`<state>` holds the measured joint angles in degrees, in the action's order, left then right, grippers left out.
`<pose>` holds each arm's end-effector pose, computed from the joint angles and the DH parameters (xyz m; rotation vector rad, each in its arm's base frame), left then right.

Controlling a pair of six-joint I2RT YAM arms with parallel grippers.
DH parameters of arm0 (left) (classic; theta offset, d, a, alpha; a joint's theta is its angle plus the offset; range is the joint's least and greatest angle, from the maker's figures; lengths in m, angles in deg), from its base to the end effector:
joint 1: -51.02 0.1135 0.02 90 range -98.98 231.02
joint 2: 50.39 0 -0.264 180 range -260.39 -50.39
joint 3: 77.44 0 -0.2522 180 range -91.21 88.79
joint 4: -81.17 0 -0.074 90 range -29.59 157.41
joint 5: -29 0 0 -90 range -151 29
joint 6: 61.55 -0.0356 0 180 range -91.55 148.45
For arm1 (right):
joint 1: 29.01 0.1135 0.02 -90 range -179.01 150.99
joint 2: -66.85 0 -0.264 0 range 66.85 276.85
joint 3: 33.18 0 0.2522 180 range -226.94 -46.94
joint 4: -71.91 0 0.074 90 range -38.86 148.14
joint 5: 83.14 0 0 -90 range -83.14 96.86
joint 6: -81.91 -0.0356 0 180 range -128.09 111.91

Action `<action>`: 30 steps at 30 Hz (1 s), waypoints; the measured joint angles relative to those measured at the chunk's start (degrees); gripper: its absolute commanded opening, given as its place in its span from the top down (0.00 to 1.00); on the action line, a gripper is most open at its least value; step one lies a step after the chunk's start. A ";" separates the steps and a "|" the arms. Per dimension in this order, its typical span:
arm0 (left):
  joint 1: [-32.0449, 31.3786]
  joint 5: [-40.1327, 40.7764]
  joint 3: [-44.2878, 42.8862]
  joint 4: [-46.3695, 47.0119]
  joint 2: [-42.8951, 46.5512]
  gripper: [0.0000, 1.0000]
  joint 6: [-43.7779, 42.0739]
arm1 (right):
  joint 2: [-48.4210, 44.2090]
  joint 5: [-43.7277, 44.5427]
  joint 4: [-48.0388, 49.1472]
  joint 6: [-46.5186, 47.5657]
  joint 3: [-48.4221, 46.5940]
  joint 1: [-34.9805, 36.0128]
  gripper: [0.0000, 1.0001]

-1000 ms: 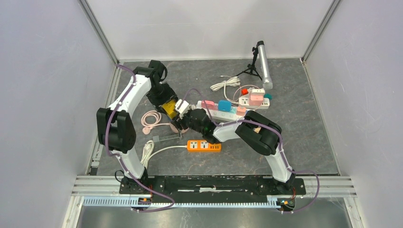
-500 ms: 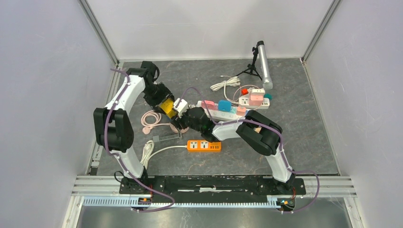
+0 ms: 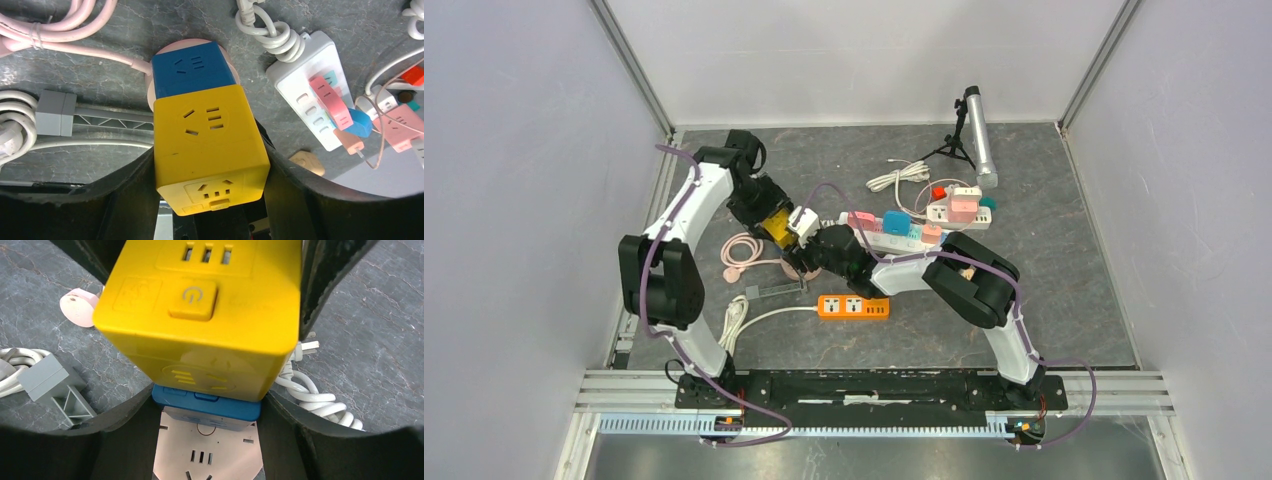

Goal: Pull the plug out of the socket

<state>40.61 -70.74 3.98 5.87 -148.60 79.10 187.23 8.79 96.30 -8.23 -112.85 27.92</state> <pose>0.3316 -0.0670 0.2711 -0.9910 2.8026 -0.4179 0.2465 0.3763 0.1460 -0.8860 1.6897 0.6545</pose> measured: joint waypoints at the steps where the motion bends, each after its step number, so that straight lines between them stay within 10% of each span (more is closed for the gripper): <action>1: 0.61 -0.90 -0.72 -0.70 -0.52 0.98 -0.20 | 0.00 0.02 0.07 0.00 0.02 0.02 1.00; 10: 2.47 -13.07 -9.16 1.57 -2.12 0.98 -0.11 | 0.02 0.11 -0.07 -1.05 0.13 -0.61 1.00; 20: 3.98 -8.26 -9.31 0.55 -0.72 0.98 -1.46 | -0.61 -0.94 0.66 -0.85 1.09 -0.61 0.98; 30: 10.97 -6.67 -9.31 2.12 -0.35 0.98 -2.34 | -0.94 -2.43 -11.43 -0.33 -5.64 -0.52 0.18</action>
<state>51.58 -77.40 -5.33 7.99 -148.95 76.76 186.29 6.37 84.86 -8.56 -118.49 27.39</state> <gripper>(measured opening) 0.704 0.696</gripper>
